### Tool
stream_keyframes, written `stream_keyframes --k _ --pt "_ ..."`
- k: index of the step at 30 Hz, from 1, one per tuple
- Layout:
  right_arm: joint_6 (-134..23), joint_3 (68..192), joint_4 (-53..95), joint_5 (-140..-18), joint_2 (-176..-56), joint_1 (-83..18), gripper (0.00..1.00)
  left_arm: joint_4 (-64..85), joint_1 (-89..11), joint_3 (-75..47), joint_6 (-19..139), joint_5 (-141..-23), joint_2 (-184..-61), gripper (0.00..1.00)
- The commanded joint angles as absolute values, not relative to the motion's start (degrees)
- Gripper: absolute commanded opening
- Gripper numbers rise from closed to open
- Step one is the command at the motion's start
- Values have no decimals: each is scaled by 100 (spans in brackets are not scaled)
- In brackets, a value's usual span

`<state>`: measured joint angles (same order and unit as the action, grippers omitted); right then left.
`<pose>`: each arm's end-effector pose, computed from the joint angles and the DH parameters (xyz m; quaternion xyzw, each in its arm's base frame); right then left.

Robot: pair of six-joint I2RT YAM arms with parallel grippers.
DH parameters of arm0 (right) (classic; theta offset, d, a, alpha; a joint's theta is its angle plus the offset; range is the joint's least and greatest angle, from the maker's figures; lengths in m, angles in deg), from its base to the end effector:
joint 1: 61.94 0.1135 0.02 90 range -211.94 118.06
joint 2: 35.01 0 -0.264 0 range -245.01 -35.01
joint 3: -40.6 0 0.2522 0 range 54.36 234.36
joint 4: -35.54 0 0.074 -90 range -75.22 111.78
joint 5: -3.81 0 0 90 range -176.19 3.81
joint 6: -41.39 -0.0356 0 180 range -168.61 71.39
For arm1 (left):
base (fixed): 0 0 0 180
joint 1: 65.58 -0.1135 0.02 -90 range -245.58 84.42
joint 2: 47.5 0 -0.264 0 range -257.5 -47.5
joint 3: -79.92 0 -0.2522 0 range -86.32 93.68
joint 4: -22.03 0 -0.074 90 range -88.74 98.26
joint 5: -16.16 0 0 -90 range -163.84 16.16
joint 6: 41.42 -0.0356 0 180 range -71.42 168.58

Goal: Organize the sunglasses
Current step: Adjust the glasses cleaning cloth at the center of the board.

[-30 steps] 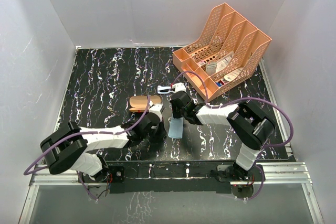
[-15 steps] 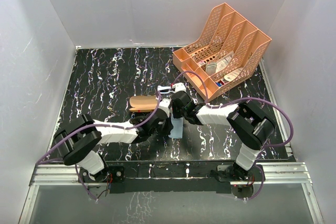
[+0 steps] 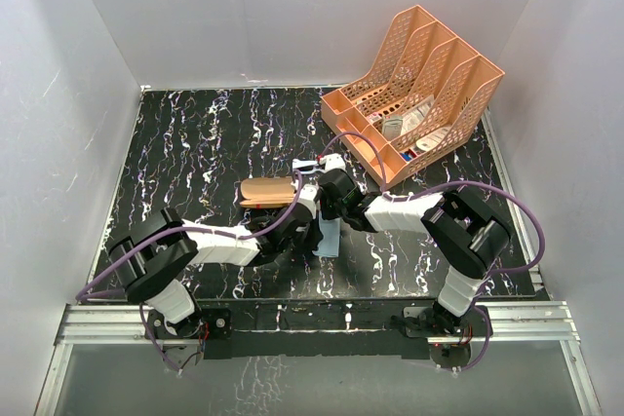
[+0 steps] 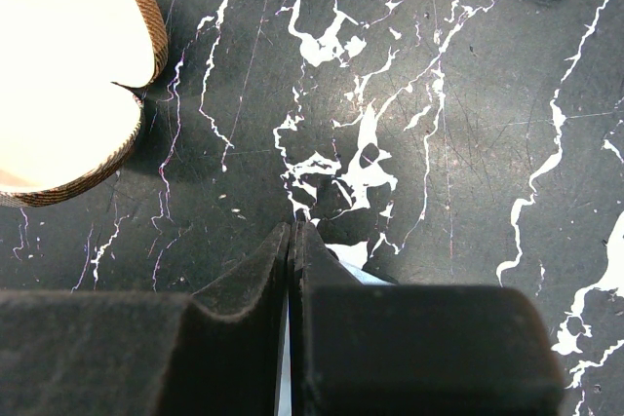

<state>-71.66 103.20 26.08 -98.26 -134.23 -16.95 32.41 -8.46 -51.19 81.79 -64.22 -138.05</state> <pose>0.2459 0.2352 0.1453 -0.1369 0.9129 0.1272 0.3628 0.1701 -0.2522 0.1532 0.1397 0.8582 -0.2949 0.3963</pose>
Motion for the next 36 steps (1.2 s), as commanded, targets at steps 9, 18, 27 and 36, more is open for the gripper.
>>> stream_keyframes --k 9,18,27,36 --pt "-7190 10158 2556 -9830 -13419 -1659 0 3107 -738 -5335 8392 -6433 -13778 0" --pt "-7188 10190 2552 -9819 -13441 -1659 0 2869 -570 -5491 8581 -6382 -13576 0" --pt "-7188 10181 2556 -9803 -13437 -1659 0 2757 -476 -5640 8686 -6242 -13387 0" --pt "-7173 10085 2510 -9774 -13212 -1659 0 2686 -474 -5461 8576 -6188 -13293 0"
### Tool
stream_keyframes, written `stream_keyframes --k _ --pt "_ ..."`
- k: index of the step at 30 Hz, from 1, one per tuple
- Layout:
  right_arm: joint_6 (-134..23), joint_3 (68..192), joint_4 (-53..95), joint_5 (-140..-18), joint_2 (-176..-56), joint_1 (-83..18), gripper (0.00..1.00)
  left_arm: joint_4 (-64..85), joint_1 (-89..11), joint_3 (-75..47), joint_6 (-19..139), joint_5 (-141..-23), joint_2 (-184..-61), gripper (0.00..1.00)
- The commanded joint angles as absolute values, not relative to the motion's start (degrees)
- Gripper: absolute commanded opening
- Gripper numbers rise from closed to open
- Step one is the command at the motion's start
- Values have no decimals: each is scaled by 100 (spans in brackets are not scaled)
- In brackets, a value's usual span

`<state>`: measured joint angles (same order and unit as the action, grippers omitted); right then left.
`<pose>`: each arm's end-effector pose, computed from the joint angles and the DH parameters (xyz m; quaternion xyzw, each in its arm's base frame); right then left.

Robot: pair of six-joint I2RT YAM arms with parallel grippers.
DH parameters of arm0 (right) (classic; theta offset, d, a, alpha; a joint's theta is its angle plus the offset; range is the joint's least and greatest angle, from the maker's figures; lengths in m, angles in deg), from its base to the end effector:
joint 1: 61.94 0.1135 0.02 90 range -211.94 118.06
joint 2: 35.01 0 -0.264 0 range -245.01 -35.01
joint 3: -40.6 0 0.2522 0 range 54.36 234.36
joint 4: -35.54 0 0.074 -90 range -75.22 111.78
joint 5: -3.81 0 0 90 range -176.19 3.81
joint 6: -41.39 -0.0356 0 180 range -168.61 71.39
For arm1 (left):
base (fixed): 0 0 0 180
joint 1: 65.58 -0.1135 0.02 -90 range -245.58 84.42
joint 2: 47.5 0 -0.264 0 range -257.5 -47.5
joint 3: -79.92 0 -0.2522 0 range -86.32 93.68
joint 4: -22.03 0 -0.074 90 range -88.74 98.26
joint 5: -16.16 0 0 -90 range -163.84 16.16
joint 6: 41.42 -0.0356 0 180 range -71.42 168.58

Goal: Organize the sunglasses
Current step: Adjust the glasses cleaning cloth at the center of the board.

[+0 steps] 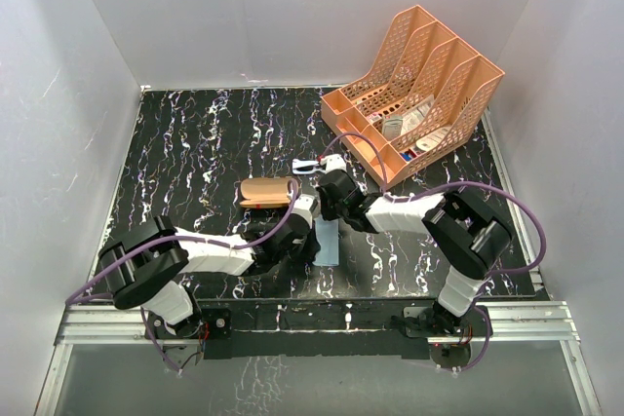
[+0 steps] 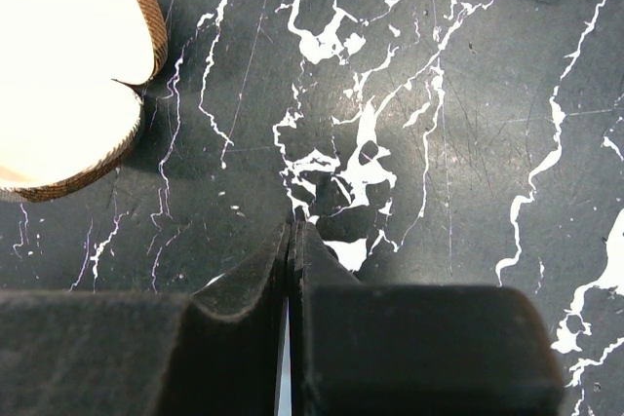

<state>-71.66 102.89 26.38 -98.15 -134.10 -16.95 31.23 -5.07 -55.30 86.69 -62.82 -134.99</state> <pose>0.2452 0.2347 0.1449 -0.1371 0.9126 0.1286 0.3631 0.1460 -0.2444 0.1460 0.1257 0.8690 -0.3020 0.3713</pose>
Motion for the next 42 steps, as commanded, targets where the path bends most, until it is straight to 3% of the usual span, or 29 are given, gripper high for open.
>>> stream_keyframes --k 1,10,19,35,42 --pt "-7173 10054 2519 -9770 -13150 -1659 0 2596 -476 -5417 8561 -6142 -13225 0" --pt "-7378 9691 2242 -9697 -12030 -1575 0 2033 -498 -5047 8166 -5730 -12409 0" --pt "-7998 9178 1837 -9818 -11157 -731 0 2323 -873 -5139 8030 -5832 -12817 0" --pt "-8742 8382 2057 -9647 -11050 -240 0 2471 -1225 -5149 7974 -6137 -12882 0" --pt "-8915 8212 1493 -10088 -10838 -244 0 2479 -1239 -5226 8005 -6173 -12819 0"
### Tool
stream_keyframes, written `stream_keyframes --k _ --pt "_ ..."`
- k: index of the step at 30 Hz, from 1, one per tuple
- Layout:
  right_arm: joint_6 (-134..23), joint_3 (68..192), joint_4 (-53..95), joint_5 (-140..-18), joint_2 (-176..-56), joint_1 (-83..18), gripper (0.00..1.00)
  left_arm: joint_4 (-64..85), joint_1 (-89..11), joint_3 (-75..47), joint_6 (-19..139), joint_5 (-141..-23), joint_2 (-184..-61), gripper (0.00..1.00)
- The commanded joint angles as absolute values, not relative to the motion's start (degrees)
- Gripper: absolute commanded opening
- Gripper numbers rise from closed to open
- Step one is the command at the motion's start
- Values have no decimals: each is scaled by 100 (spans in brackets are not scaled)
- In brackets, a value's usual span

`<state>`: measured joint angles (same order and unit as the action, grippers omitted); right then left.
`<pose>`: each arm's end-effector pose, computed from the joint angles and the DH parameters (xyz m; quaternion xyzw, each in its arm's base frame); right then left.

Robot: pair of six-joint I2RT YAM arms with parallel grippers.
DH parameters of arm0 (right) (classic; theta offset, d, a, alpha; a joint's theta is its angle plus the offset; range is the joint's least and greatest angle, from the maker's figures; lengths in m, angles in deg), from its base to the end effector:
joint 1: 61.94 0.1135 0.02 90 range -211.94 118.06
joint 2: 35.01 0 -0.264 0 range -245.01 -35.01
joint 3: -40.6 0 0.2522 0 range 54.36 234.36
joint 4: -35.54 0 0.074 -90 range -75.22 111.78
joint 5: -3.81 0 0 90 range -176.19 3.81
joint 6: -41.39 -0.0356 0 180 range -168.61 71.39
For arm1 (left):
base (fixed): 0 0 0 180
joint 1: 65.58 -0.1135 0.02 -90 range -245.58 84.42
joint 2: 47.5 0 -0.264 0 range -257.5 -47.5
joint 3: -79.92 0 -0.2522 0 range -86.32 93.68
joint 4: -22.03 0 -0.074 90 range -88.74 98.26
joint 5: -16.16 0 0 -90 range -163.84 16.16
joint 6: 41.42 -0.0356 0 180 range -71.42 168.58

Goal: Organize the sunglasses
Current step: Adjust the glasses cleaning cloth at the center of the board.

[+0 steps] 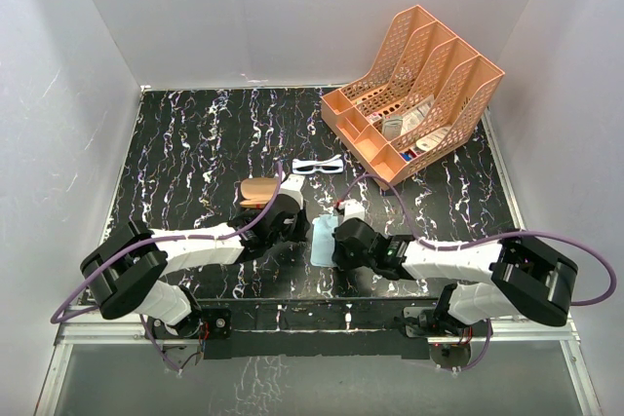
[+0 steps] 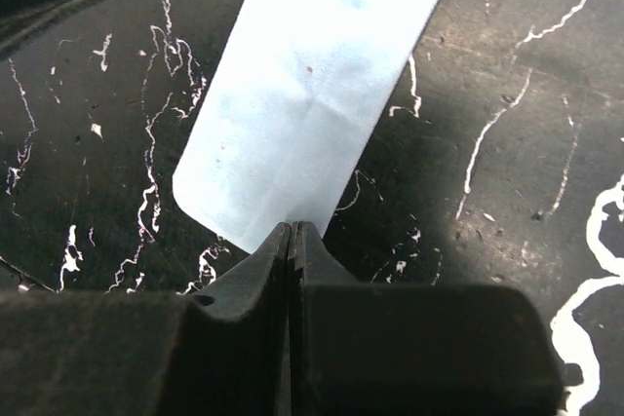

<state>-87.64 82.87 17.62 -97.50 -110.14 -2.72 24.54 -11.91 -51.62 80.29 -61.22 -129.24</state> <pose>0.1252 0.1966 0.1474 -0.1318 0.9287 0.1918 0.2887 0.1759 -0.2261 0.1807 0.1113 0.8586 -0.2628 0.4258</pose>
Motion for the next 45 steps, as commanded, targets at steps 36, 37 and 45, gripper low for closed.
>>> stream_keyframes --k 36,37,45 --pt "-8354 9714 806 -10509 -11320 -623 8 2610 -1341 -5660 8311 -6306 -12616 0" --pt "-8329 9807 829 -10513 -11452 -627 8 2623 -1343 -5680 8316 -6306 -12617 0" --pt "-8181 10493 999 -10464 -12454 -622 9 2683 -1355 -5819 8345 -6326 -12347 0"
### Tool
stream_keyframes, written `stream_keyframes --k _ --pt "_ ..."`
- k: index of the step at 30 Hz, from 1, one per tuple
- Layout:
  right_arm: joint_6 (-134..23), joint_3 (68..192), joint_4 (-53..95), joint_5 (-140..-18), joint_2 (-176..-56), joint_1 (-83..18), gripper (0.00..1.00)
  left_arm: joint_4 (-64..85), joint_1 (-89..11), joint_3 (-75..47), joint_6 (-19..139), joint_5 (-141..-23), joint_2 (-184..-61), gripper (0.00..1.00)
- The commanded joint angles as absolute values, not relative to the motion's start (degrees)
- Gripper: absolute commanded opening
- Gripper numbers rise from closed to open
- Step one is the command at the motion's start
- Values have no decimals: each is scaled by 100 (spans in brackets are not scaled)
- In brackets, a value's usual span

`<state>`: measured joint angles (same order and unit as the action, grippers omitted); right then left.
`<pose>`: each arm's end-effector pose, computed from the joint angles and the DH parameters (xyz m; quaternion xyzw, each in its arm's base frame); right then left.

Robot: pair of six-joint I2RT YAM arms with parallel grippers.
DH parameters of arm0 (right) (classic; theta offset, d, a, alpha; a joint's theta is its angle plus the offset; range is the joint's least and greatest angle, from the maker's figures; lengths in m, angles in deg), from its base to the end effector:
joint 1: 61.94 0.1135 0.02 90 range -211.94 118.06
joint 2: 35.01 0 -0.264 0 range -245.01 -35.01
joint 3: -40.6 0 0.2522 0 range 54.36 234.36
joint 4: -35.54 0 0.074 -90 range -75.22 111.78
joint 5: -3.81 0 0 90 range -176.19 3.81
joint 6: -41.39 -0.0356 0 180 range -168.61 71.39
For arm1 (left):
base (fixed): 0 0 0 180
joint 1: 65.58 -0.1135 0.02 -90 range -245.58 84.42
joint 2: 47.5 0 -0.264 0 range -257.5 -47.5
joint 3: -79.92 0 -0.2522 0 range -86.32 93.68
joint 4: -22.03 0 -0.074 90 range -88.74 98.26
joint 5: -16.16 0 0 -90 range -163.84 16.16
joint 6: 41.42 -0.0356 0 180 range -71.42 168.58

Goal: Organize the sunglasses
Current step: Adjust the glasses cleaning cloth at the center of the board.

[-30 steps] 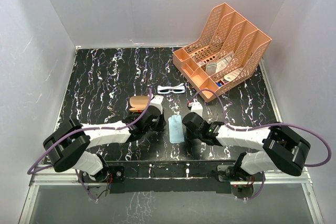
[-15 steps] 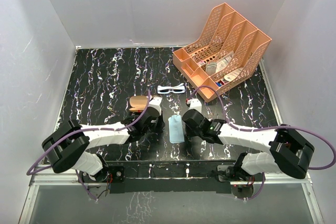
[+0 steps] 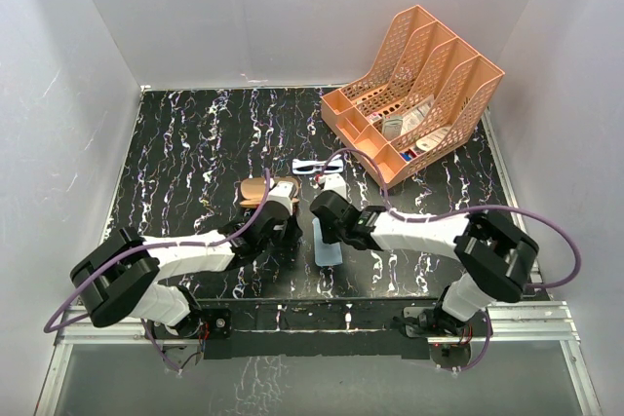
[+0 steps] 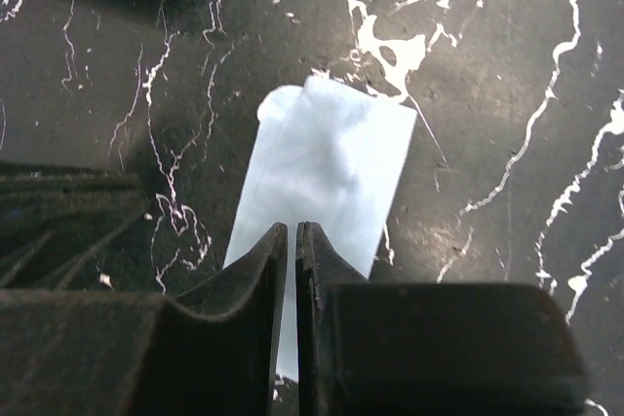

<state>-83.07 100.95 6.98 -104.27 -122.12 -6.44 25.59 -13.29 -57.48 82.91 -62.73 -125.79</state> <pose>0.1752 0.2354 0.1749 -0.1261 0.9354 0.1020 0.3142 0.1666 -0.2043 0.1669 0.0897 0.8677 -0.2687 0.4085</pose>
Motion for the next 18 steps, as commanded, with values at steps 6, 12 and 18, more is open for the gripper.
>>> stream_keyframes --k 6,12,18 --pt "-8142 10674 1053 -10408 -12780 -622 13 2754 -1355 -5896 8358 -6380 -12308 0" --pt "-8140 10765 1083 -10329 -12941 -625 16 2851 -1360 -6002 8415 -6403 -12297 0" --pt "-8114 10782 1028 -10309 -13023 -624 19 2858 -1356 -6048 8439 -6391 -12268 0"
